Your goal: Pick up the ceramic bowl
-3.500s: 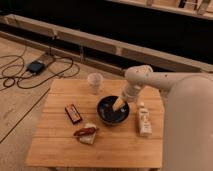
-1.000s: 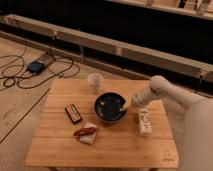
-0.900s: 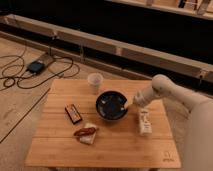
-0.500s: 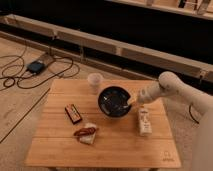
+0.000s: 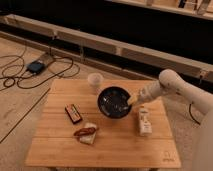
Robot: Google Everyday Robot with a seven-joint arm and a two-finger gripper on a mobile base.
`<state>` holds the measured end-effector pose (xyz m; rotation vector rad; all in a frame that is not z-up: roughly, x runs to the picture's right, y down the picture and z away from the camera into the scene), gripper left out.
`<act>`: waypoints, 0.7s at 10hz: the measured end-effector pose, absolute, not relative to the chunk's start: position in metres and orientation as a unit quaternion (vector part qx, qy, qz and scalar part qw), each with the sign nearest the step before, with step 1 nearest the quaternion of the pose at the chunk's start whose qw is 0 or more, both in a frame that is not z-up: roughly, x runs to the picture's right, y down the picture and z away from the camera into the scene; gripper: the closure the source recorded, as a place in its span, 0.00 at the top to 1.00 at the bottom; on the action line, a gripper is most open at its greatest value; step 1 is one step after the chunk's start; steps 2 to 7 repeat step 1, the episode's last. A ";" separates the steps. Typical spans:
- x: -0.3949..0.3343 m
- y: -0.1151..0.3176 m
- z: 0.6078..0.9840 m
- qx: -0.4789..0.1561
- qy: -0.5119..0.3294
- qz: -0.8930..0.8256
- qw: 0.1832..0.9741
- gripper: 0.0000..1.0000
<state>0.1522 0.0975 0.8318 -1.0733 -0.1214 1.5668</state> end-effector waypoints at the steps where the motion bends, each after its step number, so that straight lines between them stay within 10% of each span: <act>1: 0.152 0.097 0.832 -0.459 -0.052 0.671 0.580 0.00; 7: 0.152 0.097 0.832 -0.459 -0.052 0.671 0.580 0.00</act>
